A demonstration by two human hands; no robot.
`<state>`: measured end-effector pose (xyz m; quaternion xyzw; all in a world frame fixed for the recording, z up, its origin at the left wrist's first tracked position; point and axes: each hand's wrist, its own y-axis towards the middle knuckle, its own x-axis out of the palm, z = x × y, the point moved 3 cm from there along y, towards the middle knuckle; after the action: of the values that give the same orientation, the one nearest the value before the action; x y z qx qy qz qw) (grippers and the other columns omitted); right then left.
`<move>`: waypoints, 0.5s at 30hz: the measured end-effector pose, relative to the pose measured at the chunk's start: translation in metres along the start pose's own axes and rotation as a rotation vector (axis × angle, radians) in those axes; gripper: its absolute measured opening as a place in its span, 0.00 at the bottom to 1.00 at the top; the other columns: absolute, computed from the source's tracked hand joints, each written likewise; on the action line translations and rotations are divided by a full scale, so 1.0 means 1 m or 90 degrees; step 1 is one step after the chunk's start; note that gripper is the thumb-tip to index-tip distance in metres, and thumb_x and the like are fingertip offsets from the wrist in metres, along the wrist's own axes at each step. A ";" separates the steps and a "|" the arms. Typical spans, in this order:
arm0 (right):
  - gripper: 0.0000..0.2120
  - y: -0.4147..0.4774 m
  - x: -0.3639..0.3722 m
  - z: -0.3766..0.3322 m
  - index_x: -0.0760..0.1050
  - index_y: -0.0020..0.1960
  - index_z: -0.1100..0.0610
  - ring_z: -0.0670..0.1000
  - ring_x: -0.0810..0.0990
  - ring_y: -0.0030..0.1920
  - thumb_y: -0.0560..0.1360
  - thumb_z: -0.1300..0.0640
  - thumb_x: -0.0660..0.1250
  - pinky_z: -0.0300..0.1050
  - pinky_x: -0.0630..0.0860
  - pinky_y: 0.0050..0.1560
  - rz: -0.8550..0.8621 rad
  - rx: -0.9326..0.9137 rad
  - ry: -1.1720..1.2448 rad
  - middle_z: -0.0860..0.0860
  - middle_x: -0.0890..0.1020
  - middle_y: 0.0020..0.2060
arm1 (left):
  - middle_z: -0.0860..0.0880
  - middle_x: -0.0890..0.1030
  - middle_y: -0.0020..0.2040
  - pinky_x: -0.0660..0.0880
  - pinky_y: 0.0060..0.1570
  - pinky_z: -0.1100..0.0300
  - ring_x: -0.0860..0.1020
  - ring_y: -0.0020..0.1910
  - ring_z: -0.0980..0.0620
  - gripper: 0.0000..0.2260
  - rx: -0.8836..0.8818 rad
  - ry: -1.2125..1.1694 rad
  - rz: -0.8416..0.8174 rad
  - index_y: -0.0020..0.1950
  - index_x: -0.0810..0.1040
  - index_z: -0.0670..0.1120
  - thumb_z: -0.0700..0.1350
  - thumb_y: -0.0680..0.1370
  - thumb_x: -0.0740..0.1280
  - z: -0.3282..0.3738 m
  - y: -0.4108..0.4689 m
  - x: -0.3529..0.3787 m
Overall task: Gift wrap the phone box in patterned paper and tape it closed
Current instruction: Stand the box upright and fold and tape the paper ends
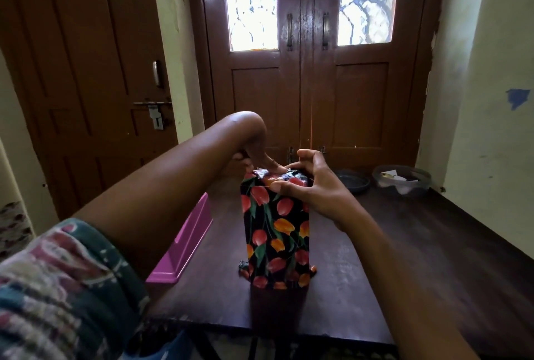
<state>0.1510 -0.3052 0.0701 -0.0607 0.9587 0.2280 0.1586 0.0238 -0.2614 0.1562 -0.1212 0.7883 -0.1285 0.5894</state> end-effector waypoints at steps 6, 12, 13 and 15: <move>0.43 0.003 0.002 -0.001 0.55 0.71 0.54 0.47 0.74 0.57 0.65 0.47 0.75 0.40 0.73 0.55 -0.003 0.007 -0.001 0.46 0.74 0.57 | 0.47 0.70 0.24 0.62 0.25 0.65 0.65 0.23 0.53 0.21 -0.027 -0.192 -0.035 0.35 0.69 0.40 0.52 0.82 0.55 -0.027 0.021 0.020; 0.41 0.004 0.001 -0.002 0.55 0.71 0.54 0.47 0.73 0.57 0.66 0.46 0.74 0.41 0.74 0.55 -0.010 0.017 -0.019 0.43 0.73 0.54 | 0.46 0.79 0.42 0.73 0.35 0.64 0.75 0.35 0.53 0.39 0.024 -0.539 -0.017 0.58 0.77 0.40 0.70 0.61 0.64 -0.033 0.022 0.045; 0.41 0.004 0.000 -0.001 0.56 0.71 0.54 0.48 0.73 0.58 0.66 0.46 0.74 0.44 0.74 0.57 -0.010 0.020 -0.022 0.44 0.72 0.55 | 0.45 0.79 0.43 0.74 0.38 0.63 0.76 0.37 0.52 0.37 0.027 -0.566 -0.005 0.60 0.76 0.41 0.69 0.64 0.65 -0.034 0.022 0.047; 0.41 0.004 0.001 0.000 0.57 0.70 0.53 0.49 0.73 0.60 0.66 0.45 0.74 0.47 0.74 0.60 -0.010 0.020 -0.033 0.45 0.72 0.56 | 0.44 0.80 0.44 0.74 0.47 0.59 0.77 0.40 0.50 0.31 0.038 -0.620 0.015 0.60 0.76 0.41 0.65 0.70 0.65 -0.034 0.019 0.051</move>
<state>0.1495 -0.3016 0.0719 -0.0599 0.9572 0.2131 0.1863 -0.0238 -0.2590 0.1126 -0.1413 0.4184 -0.0726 0.8943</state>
